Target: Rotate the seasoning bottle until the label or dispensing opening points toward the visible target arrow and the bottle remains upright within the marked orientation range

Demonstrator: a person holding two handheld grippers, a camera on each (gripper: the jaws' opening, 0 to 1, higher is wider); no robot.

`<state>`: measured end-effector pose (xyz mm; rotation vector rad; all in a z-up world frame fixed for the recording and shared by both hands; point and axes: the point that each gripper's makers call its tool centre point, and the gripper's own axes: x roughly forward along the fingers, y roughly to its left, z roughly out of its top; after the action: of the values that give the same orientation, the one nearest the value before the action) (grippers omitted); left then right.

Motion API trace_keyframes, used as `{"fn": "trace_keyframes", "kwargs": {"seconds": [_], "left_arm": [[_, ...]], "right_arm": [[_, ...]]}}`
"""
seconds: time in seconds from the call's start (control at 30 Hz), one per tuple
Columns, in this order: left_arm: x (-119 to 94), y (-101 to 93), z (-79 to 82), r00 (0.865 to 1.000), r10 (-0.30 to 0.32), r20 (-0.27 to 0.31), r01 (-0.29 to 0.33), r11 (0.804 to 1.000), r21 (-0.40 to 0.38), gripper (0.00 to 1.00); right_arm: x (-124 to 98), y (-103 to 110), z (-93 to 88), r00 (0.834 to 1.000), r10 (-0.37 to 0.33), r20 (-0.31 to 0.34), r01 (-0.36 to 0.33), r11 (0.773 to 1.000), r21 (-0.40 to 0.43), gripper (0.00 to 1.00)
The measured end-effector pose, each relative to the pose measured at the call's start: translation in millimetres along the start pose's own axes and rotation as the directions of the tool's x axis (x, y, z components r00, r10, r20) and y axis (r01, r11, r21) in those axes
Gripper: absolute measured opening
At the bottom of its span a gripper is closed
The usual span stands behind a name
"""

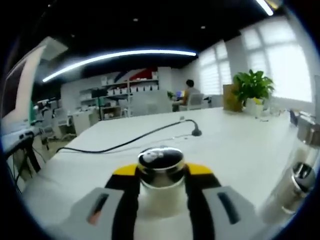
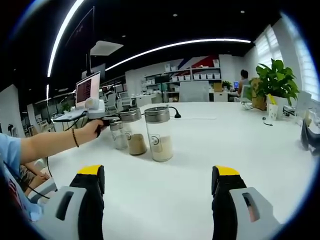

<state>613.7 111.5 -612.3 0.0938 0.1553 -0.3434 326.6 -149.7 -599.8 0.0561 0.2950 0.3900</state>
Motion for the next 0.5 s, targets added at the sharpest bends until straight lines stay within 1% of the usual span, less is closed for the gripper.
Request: {"fn": "trace_keyframes", "kwargs": {"seconds": [0.1,0.17,0.23,0.27,0.33,0.47,0.5], "left_arm": [[-6,1.0,0.1,1.0,0.008,0.005,-0.008,1.0,-0.007,0.36],[-7,5.3,0.3,1.0,0.006,0.004,-0.006,1.0,-0.01,0.36],[-9,8.2,0.0,1.0,0.014,-0.002,-0.014,1.0,-0.009,0.36],[-11,11.2,-0.4,1.0,0.021,-0.014,-0.021,1.0,-0.015,0.36],[-16,14.9,0.9,1.0,0.017,-0.013,-0.018,0.999,-0.029,0.36],[-27,17.6,7.0,1.0,0.003,0.01,-0.002,0.999,-0.032,0.36],[-31,16.6,8.3,1.0,-0.012,0.015,0.013,0.999,-0.044,0.36]], "right_arm": [[0,1,-0.1,1.0,-0.002,-0.006,0.002,1.0,-0.02,0.93],[0,2,2.7,1.0,0.004,0.006,-0.004,1.0,-0.025,0.94],[0,3,4.8,1.0,0.003,0.015,-0.003,1.0,-0.029,0.95],[0,3,5.2,1.0,0.003,0.016,-0.003,0.999,-0.033,0.96],[1,2,6.9,1.0,0.002,0.022,-0.001,0.999,-0.043,0.99],[-2,-4,16.3,0.997,-0.041,0.064,0.046,0.996,-0.076,0.99],[-2,-5,17.4,0.997,-0.043,0.068,0.049,0.996,-0.077,0.99]]}}
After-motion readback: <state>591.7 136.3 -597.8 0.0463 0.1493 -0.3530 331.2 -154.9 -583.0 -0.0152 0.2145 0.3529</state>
